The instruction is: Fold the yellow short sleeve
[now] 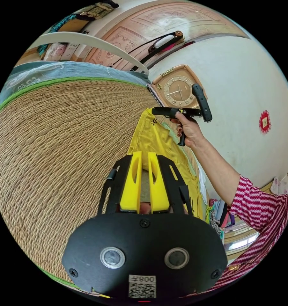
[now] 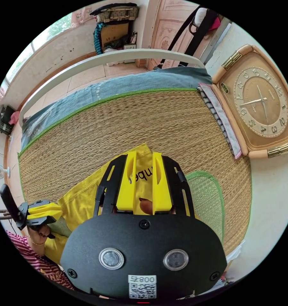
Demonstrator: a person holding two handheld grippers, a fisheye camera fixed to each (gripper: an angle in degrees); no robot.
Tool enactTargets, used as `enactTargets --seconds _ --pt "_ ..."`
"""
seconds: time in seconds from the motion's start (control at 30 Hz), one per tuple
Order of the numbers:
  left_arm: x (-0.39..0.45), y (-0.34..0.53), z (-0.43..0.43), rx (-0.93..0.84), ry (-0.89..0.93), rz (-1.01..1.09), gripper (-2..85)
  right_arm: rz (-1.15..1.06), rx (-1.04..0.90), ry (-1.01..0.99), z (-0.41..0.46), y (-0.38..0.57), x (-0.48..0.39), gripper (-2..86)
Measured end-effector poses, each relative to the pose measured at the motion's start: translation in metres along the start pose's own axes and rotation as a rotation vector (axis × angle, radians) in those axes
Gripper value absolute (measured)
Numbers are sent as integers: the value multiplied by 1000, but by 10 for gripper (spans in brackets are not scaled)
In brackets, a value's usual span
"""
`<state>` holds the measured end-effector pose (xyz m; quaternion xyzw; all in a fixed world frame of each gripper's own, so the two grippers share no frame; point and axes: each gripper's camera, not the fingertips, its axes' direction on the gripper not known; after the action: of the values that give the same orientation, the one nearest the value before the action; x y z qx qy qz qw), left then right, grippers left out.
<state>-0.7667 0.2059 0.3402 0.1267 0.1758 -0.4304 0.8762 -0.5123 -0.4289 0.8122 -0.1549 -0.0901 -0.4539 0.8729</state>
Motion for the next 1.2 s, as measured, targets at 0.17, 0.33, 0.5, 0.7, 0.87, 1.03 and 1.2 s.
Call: enactTargets --seconds 0.17,0.33,0.5,0.7,0.87,1.03,1.2 --pt "-12 -4 3 -33 41 -49 35 25 0 -26 10 -15 1 72" --pt "-9 -4 -2 -5 42 -41 7 32 1 -57 16 -23 5 51" --pt "2 -3 -4 18 62 -7 3 35 14 -70 12 -22 17 17" --pt "24 -5 -4 35 20 63 9 106 105 -181 -14 -2 57 9" --pt "41 -12 3 8 -128 107 47 133 93 -225 -8 12 79 7" --pt "78 -19 17 -17 -344 229 85 120 84 -245 2 25 88 7" --pt "83 -28 38 -100 -381 247 71 129 77 -281 12 39 106 8"
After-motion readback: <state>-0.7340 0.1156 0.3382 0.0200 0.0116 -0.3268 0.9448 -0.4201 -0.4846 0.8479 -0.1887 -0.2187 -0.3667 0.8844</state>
